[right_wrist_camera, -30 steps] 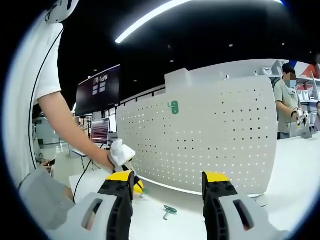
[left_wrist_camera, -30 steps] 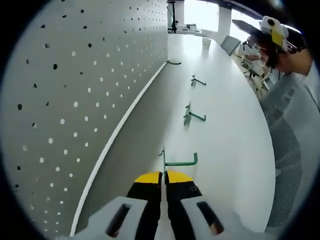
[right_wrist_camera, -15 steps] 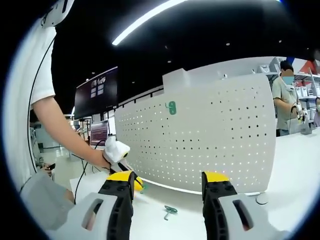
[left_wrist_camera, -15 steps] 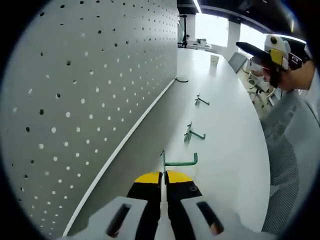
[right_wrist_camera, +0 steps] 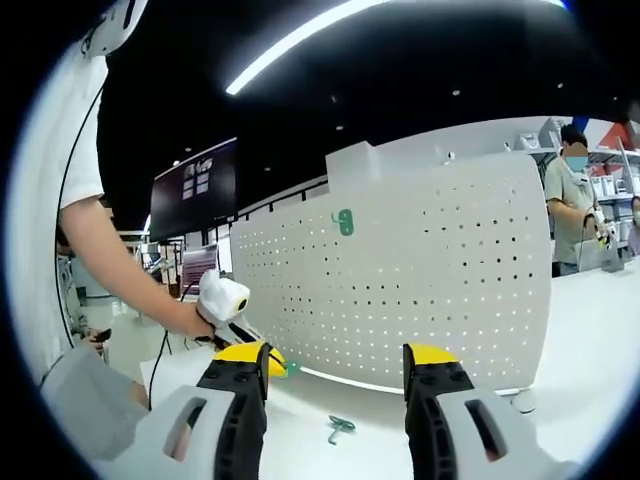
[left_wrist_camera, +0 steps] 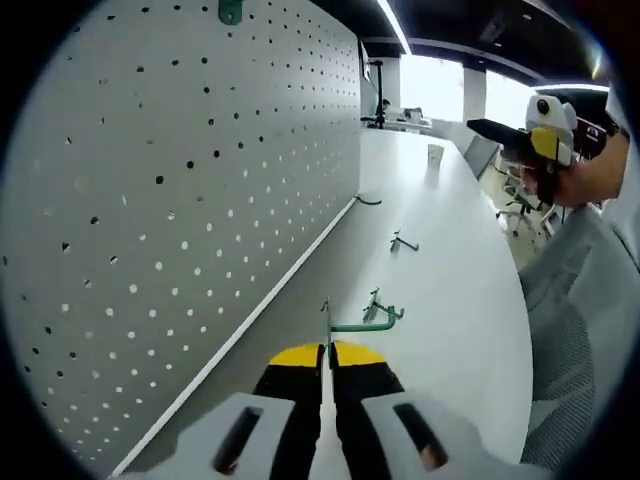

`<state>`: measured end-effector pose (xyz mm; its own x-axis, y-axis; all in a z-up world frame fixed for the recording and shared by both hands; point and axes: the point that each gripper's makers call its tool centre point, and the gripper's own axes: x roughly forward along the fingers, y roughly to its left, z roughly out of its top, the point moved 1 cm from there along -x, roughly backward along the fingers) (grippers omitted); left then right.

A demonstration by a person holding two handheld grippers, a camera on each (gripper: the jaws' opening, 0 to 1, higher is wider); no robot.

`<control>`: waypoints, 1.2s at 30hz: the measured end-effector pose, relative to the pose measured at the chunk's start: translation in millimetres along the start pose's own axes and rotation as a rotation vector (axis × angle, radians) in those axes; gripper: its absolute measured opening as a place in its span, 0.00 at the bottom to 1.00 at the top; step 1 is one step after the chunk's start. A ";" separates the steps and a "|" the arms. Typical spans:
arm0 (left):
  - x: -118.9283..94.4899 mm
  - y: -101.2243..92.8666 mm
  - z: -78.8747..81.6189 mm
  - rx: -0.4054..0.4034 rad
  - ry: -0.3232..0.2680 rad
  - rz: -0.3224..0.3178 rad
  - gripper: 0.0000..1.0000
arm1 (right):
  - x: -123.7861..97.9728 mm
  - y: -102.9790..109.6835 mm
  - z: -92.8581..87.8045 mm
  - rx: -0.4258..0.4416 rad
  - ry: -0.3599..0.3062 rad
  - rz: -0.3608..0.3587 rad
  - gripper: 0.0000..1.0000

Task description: Insert the hook assembly into the mounting plate slot until the hook locks in place.

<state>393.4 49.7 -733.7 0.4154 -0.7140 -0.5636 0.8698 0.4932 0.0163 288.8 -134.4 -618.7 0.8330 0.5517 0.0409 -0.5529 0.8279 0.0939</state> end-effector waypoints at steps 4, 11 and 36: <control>-4.1 -1.5 10.8 -0.018 -0.065 0.014 0.02 | -0.1 0.8 0.8 0.002 -0.002 0.003 0.52; -10.9 -2.0 31.8 -0.064 -0.192 0.042 0.02 | 0.8 2.2 0.0 0.001 0.001 0.009 0.53; -35.8 -19.3 89.2 -0.092 -0.482 0.095 0.03 | 1.7 4.6 -1.4 0.000 0.009 0.017 0.53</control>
<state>385.5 21.5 -640.1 0.5861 -0.8017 -0.1172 0.8042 0.5932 -0.0363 287.7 -129.6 -619.6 0.8232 0.5668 0.0333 -0.5672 0.8183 0.0932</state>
